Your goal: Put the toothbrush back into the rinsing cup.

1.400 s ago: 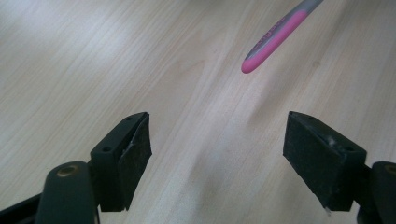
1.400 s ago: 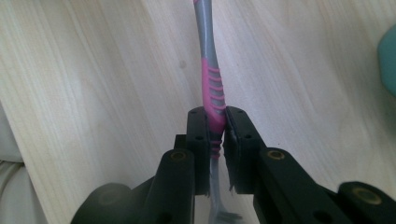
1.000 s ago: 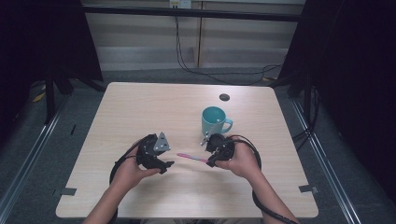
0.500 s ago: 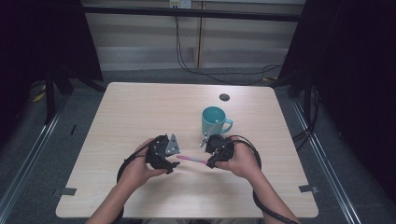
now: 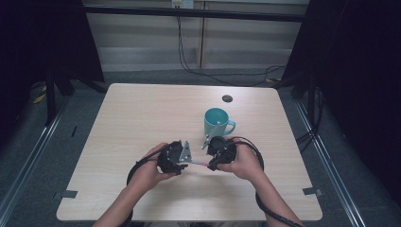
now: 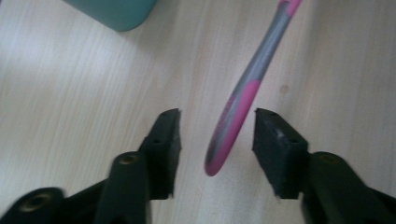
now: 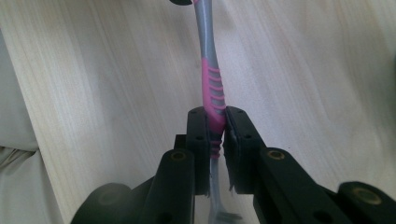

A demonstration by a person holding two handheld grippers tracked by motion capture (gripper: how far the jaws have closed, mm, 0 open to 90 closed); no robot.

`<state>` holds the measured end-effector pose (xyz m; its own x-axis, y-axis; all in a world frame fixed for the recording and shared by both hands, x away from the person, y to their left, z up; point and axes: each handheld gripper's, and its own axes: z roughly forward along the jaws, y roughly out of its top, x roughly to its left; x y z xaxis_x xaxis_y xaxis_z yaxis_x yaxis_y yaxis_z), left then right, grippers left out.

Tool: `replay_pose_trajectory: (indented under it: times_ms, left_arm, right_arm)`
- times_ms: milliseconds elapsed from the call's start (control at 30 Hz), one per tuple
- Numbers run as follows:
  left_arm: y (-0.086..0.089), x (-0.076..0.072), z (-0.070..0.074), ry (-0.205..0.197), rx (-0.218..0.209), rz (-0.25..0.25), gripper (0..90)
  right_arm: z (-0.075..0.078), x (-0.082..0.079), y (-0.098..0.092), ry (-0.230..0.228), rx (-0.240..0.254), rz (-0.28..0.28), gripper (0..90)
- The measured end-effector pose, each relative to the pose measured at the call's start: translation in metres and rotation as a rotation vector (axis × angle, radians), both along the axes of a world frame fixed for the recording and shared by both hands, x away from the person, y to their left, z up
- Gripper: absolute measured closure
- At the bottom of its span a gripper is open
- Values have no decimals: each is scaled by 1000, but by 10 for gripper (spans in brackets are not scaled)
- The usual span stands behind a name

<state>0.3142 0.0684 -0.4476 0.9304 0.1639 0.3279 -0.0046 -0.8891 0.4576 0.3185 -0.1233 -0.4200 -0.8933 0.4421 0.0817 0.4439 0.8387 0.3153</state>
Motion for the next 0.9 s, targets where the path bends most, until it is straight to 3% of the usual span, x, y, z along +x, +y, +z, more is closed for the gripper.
replay_pose_trajectory:
  times_ms: [100, 133, 300, 333, 467, 633, 833, 900]
  left_arm:
    - [-3, -1, 0, 4, 14, -24, 559]
    - [-4, 0, 0, 14, 16, -30, 615]
    - [-6, -1, 0, 2, 37, -51, 690]
    - [-6, -1, 0, 5, 50, -58, 747]
    - [-6, -1, 0, 6, 71, -66, 764]
    - [-9, -6, 0, 8, 113, -126, 805]
    - [-8, -6, 1, 43, 97, -128, 813]
    - [-7, -6, 1, 68, 63, -120, 813]
  right_arm:
    - [2, 0, 0, -2, 7, 5, 809]
    - [4, 0, 0, -7, 4, 14, 809]
    - [5, 0, 1, -13, 4, 21, 809]
    - [6, 0, 2, -12, 1, 28, 809]
    - [7, 0, 1, -18, 6, 36, 809]
    - [10, 1, 1, -27, 0, 53, 800]
    - [12, 0, -2, -38, 12, 46, 785]
    - [13, 0, -2, -41, 27, 33, 756]
